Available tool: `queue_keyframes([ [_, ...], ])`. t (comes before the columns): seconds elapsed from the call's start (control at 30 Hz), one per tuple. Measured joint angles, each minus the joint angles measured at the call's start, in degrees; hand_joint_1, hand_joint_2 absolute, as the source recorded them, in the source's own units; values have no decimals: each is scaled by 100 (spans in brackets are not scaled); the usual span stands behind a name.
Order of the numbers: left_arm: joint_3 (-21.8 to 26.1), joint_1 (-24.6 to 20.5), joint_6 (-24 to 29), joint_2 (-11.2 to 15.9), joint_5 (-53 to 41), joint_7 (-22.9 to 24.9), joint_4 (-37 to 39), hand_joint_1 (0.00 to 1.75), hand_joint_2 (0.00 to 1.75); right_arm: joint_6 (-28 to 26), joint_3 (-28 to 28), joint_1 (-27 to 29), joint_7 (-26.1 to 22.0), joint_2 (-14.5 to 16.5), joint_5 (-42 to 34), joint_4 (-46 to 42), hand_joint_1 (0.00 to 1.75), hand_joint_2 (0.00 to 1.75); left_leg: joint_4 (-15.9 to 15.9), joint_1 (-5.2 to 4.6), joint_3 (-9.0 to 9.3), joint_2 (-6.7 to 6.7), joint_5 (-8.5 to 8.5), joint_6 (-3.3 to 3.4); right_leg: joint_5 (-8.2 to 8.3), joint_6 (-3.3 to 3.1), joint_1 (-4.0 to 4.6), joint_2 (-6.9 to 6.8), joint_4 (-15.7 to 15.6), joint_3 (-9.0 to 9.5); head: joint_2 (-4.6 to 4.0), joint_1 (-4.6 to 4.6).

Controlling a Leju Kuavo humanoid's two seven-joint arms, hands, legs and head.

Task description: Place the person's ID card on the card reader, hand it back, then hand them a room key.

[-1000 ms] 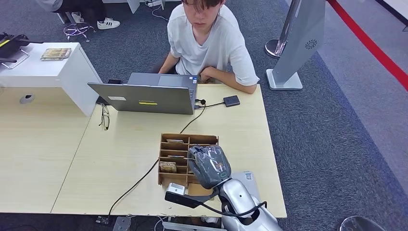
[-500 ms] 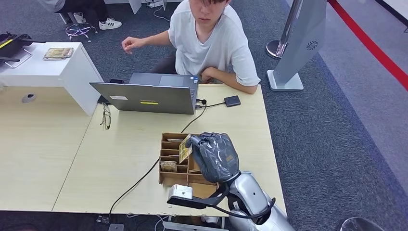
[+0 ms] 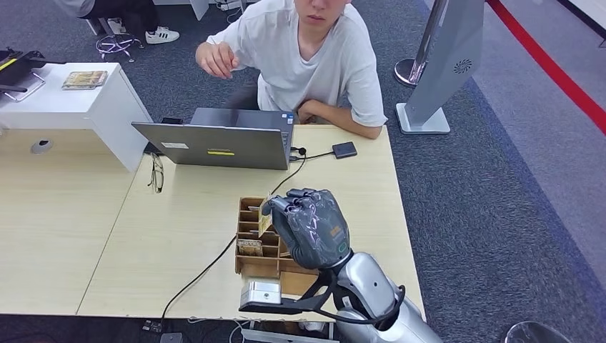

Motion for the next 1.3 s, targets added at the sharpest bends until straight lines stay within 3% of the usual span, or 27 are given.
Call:
queue_keyframes([
  [0.57, 54, 13, -20, -11, 14, -49, 55, 0, 0, 44, 145, -237, -84, -8, -145, -33, 175, 175, 0, 0, 0, 0, 0, 0, 0, 0, 0, 0, 1, 1, 0, 1],
  [0.8, 58, 30, -155, -13, -130, 238, -37, 0, 0, 150, 269, -505, -104, 0, -240, -23, 175, 175, 0, 0, -1, 0, 1, 0, 1, 0, 0, 0, 1, 1, 0, 1],
  [1.3, 19, -115, -258, -22, -260, 314, -57, 0, 0, 501, 458, -1291, 134, 337, -110, 680, 175, 175, 0, 0, -1, -1, 4, 2, 2, -1, 0, -1, 3, 1, 0, 1],
])
